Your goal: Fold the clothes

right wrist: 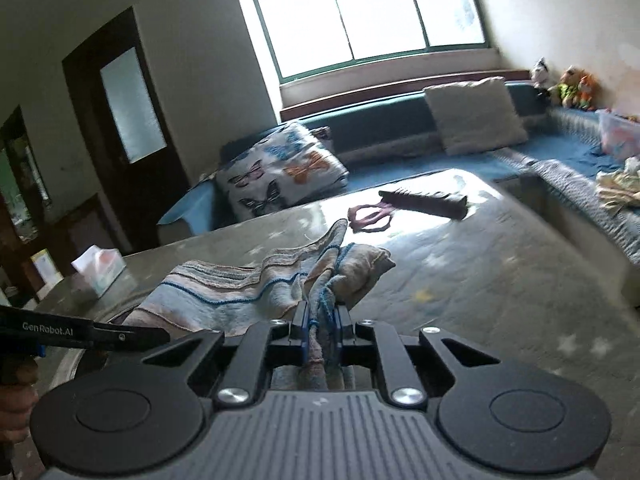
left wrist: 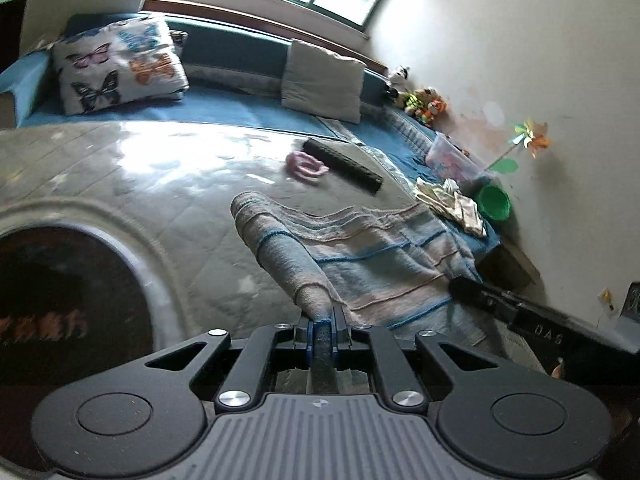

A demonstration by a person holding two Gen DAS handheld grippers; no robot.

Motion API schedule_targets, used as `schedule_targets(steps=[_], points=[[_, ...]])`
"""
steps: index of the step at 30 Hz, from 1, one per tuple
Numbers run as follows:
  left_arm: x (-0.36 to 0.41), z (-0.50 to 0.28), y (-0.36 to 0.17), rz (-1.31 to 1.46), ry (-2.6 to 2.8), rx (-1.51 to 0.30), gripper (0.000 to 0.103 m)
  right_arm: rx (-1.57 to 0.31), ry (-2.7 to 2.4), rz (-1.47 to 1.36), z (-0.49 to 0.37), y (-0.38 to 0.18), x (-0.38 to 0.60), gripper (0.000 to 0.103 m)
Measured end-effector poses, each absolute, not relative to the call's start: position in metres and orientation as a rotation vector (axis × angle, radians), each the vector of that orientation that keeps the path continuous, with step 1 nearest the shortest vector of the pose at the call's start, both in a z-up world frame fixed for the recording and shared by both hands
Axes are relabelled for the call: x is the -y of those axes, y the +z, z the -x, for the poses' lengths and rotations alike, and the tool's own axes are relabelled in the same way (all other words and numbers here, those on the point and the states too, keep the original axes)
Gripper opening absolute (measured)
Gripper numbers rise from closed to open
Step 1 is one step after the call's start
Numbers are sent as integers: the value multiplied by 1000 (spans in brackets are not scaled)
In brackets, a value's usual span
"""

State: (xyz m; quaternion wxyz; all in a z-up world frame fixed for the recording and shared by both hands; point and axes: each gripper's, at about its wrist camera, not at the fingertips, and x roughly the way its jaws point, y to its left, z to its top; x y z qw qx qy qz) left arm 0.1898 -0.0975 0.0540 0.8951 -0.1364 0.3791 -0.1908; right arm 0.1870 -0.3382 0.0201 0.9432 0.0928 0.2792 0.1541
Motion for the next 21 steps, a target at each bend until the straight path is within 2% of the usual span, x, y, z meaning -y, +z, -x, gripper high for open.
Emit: schedule_targets(steps=[12, 16, 21], points=[[135, -222, 32, 243, -391, -843, 9, -611, 225, -185, -217, -6, 361, 11], [133, -225, 13, 215, -357, -899, 16, -672, 175, -176, -229, -31, 365, 17], [121, -218, 18, 173, -337, -867, 19, -672, 166, -166, -230, -33, 368, 18]])
